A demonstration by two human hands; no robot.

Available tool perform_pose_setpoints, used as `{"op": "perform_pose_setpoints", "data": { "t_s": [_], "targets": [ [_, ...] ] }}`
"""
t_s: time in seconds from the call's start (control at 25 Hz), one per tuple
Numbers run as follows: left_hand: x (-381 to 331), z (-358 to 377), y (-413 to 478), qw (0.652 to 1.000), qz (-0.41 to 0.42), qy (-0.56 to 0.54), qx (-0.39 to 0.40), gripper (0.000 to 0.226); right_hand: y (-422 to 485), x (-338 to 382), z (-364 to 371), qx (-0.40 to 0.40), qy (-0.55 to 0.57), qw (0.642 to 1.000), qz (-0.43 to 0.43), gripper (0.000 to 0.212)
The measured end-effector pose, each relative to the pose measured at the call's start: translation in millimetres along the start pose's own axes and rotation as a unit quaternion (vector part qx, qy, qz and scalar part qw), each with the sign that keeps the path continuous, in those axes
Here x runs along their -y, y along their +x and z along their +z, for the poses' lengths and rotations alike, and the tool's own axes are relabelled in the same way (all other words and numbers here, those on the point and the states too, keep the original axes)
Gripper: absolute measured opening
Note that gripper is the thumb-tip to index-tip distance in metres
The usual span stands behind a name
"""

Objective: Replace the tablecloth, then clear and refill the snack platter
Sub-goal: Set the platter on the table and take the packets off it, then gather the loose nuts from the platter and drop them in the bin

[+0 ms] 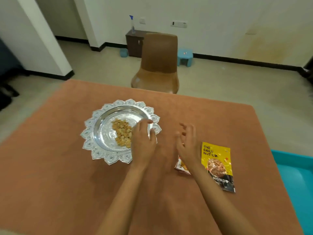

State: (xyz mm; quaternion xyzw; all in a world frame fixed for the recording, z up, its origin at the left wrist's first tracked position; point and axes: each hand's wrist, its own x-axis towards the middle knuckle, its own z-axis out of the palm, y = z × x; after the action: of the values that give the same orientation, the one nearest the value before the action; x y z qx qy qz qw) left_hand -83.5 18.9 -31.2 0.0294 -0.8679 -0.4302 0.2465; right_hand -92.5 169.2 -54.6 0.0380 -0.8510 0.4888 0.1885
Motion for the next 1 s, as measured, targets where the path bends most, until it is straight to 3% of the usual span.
{"op": "perform_pose_setpoints", "data": {
  "t_s": [0.08,0.2,0.28,0.52,0.88,1.0],
  "targets": [
    [37,-31,18,0.99,-0.058,0.12,-0.04,0.031,18,31,42,0.148,0.024,0.986,-0.071,0.054],
    [87,-57,24,0.95,-0.142,0.276,-0.027,0.035,29,54,100,0.394,-0.067,0.913,-0.082,0.082],
    [100,-65,20,0.948,-0.162,0.275,0.012,0.037,34,53,129,0.457,-0.148,0.871,-0.107,0.093],
    [113,-65,9,0.965,-0.18,0.193,0.015,0.037,44,40,172,0.477,-0.227,0.833,-0.164,0.097],
    [90,-75,15,0.969,-0.223,0.016,-0.107,0.026,44,44,192,0.387,-0.211,0.851,-0.285,0.046],
    [86,-74,25,0.945,-0.287,-0.075,-0.14,0.024,51,47,192,0.361,-0.17,0.876,-0.271,0.027]
  ]
}}
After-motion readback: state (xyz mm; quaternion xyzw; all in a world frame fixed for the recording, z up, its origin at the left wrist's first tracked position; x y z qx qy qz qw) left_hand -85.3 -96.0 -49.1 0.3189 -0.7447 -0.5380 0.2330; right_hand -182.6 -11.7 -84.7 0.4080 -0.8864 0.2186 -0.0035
